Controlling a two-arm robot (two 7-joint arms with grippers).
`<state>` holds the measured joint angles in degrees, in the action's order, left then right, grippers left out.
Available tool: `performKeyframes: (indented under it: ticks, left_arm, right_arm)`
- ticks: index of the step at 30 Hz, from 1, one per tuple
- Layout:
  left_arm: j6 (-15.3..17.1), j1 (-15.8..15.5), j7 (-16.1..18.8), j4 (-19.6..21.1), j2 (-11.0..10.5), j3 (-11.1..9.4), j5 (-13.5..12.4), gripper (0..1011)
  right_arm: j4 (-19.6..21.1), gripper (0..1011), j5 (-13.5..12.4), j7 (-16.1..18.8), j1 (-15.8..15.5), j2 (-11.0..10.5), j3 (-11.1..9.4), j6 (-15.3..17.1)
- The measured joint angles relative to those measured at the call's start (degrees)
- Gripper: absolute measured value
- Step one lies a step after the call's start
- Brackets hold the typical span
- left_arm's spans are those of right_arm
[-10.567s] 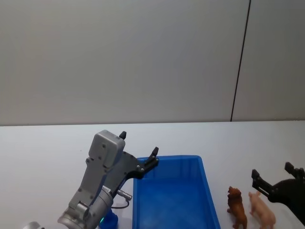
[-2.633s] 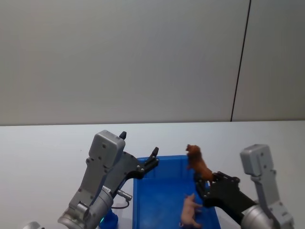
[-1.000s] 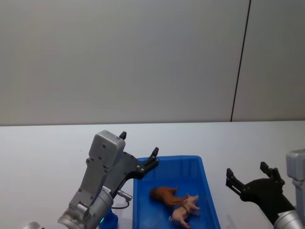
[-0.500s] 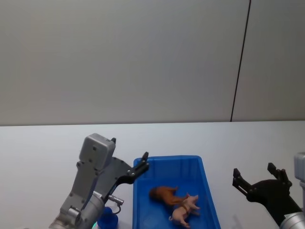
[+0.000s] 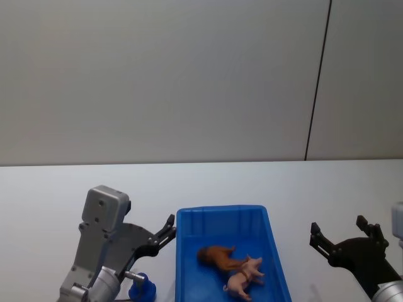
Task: Pick up the two dolls from the table and place them into the box.
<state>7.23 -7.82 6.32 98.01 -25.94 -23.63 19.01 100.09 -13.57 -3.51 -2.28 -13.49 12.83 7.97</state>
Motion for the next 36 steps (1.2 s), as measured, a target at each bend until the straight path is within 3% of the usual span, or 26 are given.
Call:
performKeyframes:
  ticks: [14, 36]
  left_arm:
    - [4.8, 1.3, -0.3, 0.0, -1.0, 1.0, 2.8, 1001]
    - [9.4, 1.8, -3.0, -3.2, -0.8, 1.3, 3.2, 1001]
  right_arm:
    - [0.1, 1001, -0.1, -0.1, -0.1, -0.1, -0.1, -0.1]
    - [0.1, 1001, -0.1, -0.2, -0.1, -0.1, -0.1, -0.1]
